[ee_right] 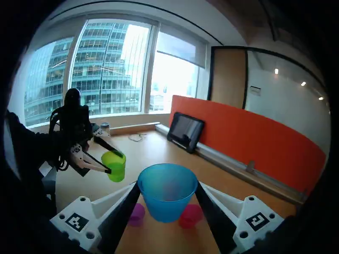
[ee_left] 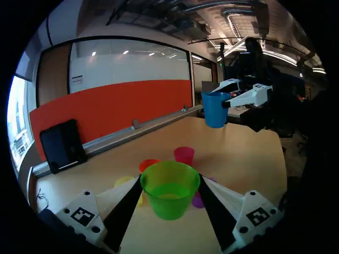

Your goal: Pour water

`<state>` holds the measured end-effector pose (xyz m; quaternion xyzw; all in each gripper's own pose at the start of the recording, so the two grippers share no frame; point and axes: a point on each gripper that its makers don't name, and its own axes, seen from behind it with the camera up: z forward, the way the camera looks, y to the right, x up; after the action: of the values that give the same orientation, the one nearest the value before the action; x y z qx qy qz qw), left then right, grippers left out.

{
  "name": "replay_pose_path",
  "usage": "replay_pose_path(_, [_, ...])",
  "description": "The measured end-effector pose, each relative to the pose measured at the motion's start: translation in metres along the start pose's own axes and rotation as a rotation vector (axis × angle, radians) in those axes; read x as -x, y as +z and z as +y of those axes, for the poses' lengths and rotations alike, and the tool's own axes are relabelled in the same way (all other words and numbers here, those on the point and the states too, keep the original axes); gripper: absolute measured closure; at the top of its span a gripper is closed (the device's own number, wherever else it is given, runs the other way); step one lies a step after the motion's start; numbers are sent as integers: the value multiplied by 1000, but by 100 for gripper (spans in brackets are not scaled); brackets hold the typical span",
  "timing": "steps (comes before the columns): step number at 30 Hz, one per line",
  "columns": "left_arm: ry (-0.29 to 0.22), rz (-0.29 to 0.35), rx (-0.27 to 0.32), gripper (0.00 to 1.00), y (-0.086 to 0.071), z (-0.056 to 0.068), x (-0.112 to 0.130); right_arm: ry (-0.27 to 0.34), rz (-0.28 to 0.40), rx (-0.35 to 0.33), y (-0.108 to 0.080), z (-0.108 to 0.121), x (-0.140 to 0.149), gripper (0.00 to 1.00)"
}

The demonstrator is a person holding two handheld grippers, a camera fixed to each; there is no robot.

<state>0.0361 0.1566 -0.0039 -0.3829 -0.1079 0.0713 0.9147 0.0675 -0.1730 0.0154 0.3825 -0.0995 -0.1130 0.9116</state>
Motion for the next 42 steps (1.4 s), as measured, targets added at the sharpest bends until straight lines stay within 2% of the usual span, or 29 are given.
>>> replay_pose_path(9, [13, -85, 42, 11, 14, 8, 26, 0, -90, -42, 8, -8, 48, 6])
replay_pose_path(21, [23, -176, 88, 11, 24, 19, 59, 4, -179, -74, 15, -12, 98, 6])
replay_pose_path(42, [26, -271, 142, 11, 34, 27, 102, -6, -327, -152, 26, -35, 171, 6])
